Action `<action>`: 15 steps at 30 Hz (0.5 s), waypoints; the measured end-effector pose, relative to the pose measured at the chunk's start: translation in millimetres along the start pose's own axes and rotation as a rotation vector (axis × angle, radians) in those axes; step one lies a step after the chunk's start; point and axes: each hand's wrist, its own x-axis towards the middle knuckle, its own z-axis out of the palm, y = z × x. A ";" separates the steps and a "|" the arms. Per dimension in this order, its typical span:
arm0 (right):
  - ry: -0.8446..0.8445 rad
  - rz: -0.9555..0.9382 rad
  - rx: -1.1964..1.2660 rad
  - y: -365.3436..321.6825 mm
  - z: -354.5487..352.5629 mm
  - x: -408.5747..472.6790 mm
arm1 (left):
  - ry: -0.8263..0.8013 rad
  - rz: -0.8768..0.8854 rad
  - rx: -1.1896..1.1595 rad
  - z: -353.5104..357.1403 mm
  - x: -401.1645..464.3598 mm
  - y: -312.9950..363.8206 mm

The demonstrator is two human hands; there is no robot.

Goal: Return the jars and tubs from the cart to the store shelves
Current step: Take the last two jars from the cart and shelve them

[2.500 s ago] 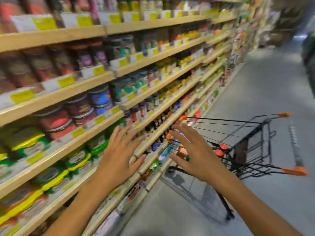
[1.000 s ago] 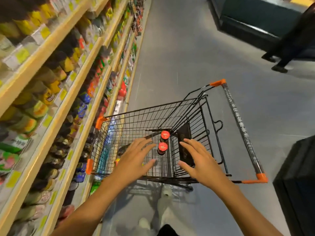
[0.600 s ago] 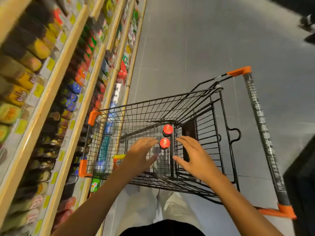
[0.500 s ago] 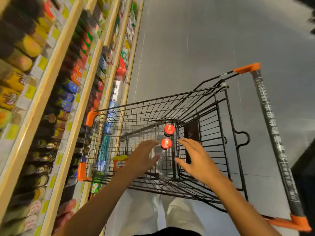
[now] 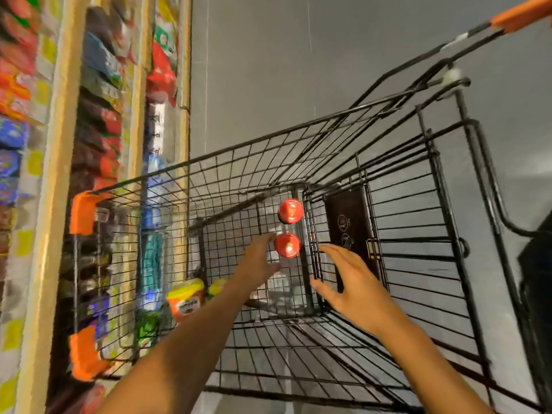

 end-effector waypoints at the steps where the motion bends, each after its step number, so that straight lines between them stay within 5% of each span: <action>1: 0.005 0.009 0.012 4.0 2.6 3.6 | 0.009 -0.018 -0.012 7.2 9.8 -5.2; 15: -0.066 0.060 0.100 24.0 32.8 39.6 | 0.155 0.180 -0.282 61.0 55.4 -38.8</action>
